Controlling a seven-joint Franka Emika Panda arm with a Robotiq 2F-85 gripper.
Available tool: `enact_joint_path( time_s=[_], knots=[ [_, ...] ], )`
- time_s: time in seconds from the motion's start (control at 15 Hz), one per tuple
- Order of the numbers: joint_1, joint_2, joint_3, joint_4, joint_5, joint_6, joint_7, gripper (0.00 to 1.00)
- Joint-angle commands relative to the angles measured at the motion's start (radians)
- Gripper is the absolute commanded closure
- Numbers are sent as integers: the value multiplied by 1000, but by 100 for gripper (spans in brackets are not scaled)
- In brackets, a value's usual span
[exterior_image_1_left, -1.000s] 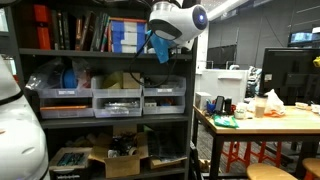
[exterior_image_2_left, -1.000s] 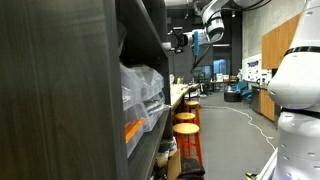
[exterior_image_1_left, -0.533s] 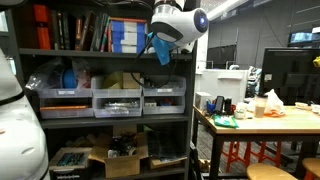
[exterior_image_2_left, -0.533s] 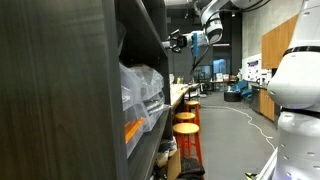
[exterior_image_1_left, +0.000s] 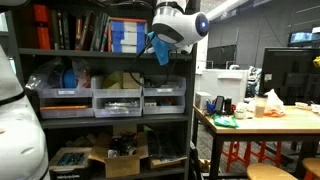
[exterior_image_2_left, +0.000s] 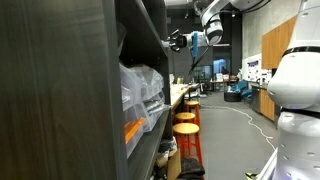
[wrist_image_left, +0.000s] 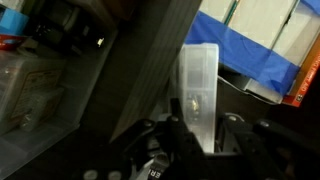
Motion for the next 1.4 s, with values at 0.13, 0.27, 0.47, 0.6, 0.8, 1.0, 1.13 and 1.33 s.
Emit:
enact_joint_path(
  time_s=[0.13, 0.27, 0.47, 0.6, 0.8, 1.0, 1.13, 1.33],
  knots=[
    [-34, -26, -17, -23, 3, -85, -5, 93],
    [-59, -32, -40, -22, -13, -121, 0, 93],
    [-105, -37, -86, -7, -40, -213, 7, 93],
    [-142, -39, -124, 9, -66, -276, 12, 93],
    [-192, -29, -178, 41, -102, -358, 19, 93],
    [-231, -9, -226, 73, -128, -432, 22, 93],
    [-249, 0, -246, 88, -154, -464, 31, 93],
    [-264, 13, -260, 95, -198, -488, 38, 93]
  ],
)
